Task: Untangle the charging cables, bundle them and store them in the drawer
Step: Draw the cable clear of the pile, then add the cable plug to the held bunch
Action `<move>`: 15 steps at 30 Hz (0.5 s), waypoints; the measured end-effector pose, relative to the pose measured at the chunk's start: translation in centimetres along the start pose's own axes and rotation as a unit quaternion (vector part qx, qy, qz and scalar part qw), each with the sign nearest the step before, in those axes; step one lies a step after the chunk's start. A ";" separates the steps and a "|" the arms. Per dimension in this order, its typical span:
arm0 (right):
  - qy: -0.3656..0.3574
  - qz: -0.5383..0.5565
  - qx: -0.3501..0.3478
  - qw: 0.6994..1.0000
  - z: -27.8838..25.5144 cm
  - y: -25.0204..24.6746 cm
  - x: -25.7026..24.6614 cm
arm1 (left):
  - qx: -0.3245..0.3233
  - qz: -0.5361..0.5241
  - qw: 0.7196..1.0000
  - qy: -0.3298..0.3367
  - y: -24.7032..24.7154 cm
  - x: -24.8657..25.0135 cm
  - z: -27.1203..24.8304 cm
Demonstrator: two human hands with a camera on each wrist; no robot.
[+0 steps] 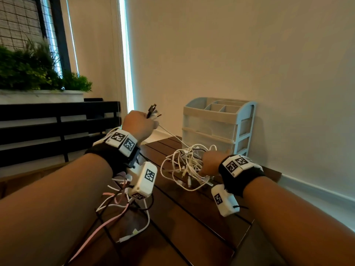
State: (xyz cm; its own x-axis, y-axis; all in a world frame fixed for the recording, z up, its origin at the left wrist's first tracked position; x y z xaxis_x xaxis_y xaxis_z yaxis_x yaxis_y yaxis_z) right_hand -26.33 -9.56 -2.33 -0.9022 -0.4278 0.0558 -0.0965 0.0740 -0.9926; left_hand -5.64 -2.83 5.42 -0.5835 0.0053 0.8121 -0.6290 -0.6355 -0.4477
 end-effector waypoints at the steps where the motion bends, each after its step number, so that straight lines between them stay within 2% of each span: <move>1: -0.006 0.017 -0.001 1.000 -0.3 -0.4 0.0 | -0.008 0.002 1.000 -0.004 -0.1 -0.2 0.0; 3: -0.008 0.055 0.021 0.998 -0.6 -1.5 -0.1 | -0.046 0.012 0.999 -0.006 0.4 -0.4 -0.3; 4: -0.012 0.058 0.059 0.996 -0.8 -2.2 -0.5 | -0.064 0.017 0.998 -0.001 0.9 -0.2 -0.6; 7: -0.032 0.025 0.240 0.970 -1.2 -4.1 -2.7 | -0.095 -0.016 0.995 0.021 2.4 1.0 -1.6; 8: -0.040 0.032 0.277 0.959 -1.0 -4.1 -3.4 | -0.102 -0.031 0.994 0.028 2.8 1.5 -1.9; 11: -0.061 0.122 0.321 0.937 0.2 -2.7 -4.1 | -0.118 -0.044 0.991 0.034 3.3 2.1 -2.3; 13: -0.034 0.172 0.348 0.921 0.6 -2.0 -3.2 | -0.116 -0.038 0.992 0.027 3.1 2.0 -2.2; 15: -0.014 0.146 0.386 0.911 0.2 -2.1 -2.7 | -0.119 -0.036 0.992 0.021 2.8 1.7 -2.0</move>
State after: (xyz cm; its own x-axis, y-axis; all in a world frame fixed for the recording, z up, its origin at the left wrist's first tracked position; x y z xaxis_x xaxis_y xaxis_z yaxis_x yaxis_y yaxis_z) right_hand -23.57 -8.75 -0.40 -0.8304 -0.5142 -0.2145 0.4792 -0.4628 -0.7458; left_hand -9.40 -3.06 4.81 -0.5504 0.0783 0.8312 -0.7698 -0.4329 -0.4690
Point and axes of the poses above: each hand's wrist, its own z-axis towards the middle knuckle, its own y-axis out of the palm, x = y × z, the point moved 4 cm from there along z, towards the middle knuckle, and after that the axes turned 3 degrees about z, right-handed, at the moved point
